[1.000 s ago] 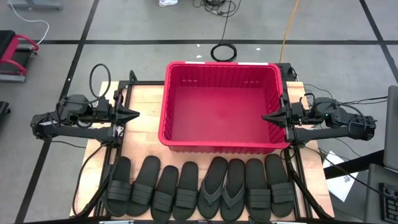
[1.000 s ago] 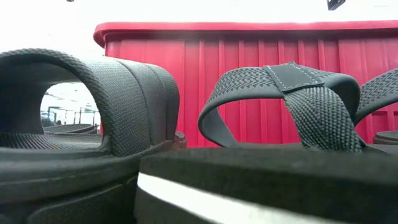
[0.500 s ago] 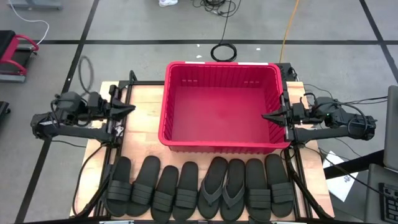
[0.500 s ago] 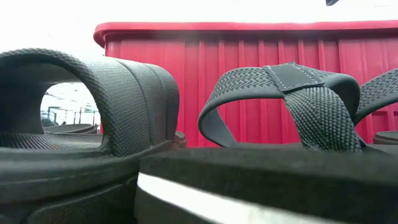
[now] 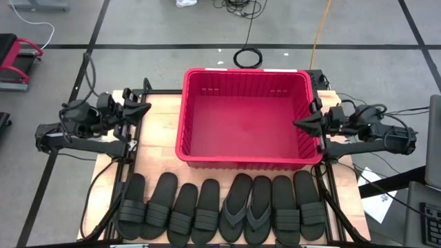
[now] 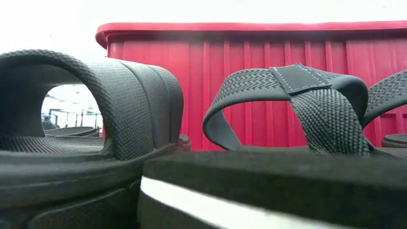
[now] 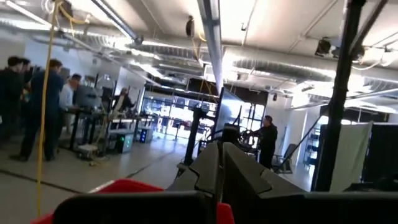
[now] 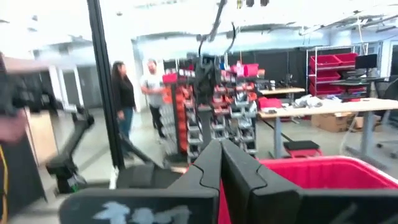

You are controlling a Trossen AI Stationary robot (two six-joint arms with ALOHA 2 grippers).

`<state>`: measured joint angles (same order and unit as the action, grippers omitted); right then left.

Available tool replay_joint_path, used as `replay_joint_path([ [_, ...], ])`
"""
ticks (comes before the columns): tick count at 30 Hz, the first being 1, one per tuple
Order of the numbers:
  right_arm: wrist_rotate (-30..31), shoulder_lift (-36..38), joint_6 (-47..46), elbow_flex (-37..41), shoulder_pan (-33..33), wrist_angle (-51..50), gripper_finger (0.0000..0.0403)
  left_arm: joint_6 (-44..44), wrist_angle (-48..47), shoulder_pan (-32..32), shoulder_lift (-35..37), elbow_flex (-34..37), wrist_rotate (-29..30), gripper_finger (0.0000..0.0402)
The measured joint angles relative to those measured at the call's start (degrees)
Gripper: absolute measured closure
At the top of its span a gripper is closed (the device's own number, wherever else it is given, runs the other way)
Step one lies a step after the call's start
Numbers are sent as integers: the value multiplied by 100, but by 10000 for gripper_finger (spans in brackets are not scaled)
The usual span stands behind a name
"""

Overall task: Pick and place slides into bin
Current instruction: Put the black slide into the red container

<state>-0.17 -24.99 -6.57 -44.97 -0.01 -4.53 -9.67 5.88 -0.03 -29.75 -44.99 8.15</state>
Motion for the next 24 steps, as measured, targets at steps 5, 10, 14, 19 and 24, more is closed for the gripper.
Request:
replay_joint_path([
  [5, 3, -14, -374, 0, 0, -44, 403, -593, -1, 0, -290, 0, -3, 376],
  [10, 340, -213, -280, 0, 2, 581, 403, -1083, 0, 0, -617, 0, -1, 376],
  [14, 592, -443, -471, -119, 0, 878, 399, -973, -31, 0, -857, 0, -13, 376],
  [19, 292, -1016, -142, -1846, 3, -1857, 373, -958, -280, 0, -1030, 2, -198, 376],
  [24, -177, -2164, 43, -4208, 74, -4230, 334, -637, -486, 0, -1106, 4, -46, 376],
])
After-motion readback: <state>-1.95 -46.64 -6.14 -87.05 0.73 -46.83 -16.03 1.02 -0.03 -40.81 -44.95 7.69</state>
